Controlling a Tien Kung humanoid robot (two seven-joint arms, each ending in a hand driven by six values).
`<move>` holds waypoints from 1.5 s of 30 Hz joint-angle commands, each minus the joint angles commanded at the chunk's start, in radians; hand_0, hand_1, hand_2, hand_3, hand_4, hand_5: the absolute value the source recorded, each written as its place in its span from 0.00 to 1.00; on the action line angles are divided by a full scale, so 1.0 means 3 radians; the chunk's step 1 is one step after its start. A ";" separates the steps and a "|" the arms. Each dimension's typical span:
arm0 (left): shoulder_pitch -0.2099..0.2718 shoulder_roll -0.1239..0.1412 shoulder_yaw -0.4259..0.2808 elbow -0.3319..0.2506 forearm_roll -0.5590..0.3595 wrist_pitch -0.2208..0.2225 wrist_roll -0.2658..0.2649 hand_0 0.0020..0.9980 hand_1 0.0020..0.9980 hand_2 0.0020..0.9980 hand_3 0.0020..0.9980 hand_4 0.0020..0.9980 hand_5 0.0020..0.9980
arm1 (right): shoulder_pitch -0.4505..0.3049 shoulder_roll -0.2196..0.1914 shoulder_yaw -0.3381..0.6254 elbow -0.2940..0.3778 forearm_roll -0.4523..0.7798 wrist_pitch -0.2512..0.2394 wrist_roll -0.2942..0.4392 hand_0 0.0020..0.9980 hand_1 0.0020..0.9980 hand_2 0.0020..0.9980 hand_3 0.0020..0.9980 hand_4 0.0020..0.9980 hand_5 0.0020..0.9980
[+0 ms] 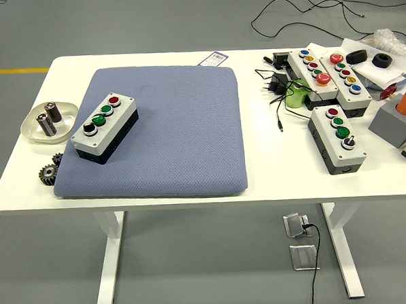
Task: Pick up the button,place it on the desk,press the button,press the button
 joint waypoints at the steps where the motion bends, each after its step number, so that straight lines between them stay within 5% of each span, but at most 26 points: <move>1: 0.0000 0.0000 0.0001 0.0000 0.0000 0.0000 0.0000 0.80 0.86 0.88 0.86 0.88 1.00 | -0.0001 0.0000 0.0000 0.0000 0.0000 0.0000 0.0000 0.76 0.77 0.82 0.75 0.43 0.23; 25: -0.0131 -0.0039 0.0144 0.0088 0.0053 -0.0089 0.0005 0.80 0.85 0.87 0.85 0.86 1.00 | 0.0006 -0.0001 0.0047 0.0000 -0.0061 -0.0012 0.0002 0.76 0.76 0.82 0.75 0.41 0.21; 34: -0.0197 -0.0104 0.0275 0.0073 0.0537 0.0025 0.0015 0.80 0.86 0.88 0.86 0.86 1.00 | 0.0011 0.0007 0.0001 0.0000 -0.0018 -0.0005 -0.0003 0.76 0.76 0.82 0.75 0.41 0.21; 40: -0.0349 -0.0184 0.0576 0.0011 0.1316 0.0331 0.0141 0.83 0.88 0.90 0.87 0.86 1.00 | 0.0011 0.0008 -0.0001 0.0000 -0.0018 -0.0008 0.0000 0.76 0.76 0.81 0.75 0.41 0.21; 45: -0.0544 -0.0365 0.0904 0.0135 0.2009 0.0517 0.0197 0.89 0.93 0.96 0.94 0.86 1.00 | 0.0009 0.0014 -0.0018 0.0000 -0.0034 -0.0004 -0.0008 0.76 0.76 0.81 0.75 0.41 0.21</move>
